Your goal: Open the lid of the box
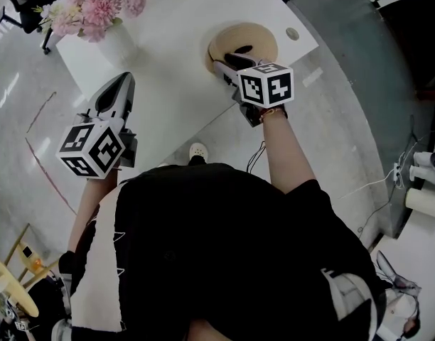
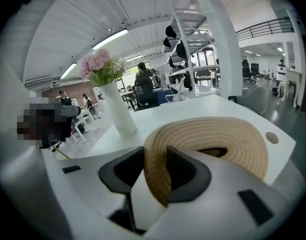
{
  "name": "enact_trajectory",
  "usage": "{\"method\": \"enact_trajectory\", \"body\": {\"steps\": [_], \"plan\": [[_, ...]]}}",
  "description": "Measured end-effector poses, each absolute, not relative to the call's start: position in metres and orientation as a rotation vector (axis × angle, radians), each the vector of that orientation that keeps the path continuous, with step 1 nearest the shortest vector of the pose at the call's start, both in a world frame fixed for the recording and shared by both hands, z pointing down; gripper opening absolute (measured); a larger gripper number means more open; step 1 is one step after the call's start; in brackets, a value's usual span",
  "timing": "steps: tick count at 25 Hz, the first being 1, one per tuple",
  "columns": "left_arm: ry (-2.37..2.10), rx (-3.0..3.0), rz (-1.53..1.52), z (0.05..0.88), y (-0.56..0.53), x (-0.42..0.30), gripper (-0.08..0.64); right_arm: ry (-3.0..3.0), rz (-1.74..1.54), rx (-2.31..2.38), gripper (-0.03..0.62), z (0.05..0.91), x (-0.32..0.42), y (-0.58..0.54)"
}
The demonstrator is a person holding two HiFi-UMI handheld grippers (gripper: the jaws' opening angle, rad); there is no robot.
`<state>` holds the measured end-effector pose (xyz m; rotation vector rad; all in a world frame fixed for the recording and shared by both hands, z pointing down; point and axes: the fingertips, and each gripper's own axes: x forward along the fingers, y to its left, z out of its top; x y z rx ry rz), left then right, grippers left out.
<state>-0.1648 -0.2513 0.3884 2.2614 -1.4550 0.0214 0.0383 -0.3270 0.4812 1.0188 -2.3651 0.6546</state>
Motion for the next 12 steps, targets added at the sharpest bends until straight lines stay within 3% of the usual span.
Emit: {"method": "enact_trajectory", "body": {"steps": [12], "plan": [[-1.454,2.271,0.025,0.3837,-0.2539,-0.1631,0.011,-2.407,0.673,1.057,0.144,0.4704,0.0398,-0.3301]]}}
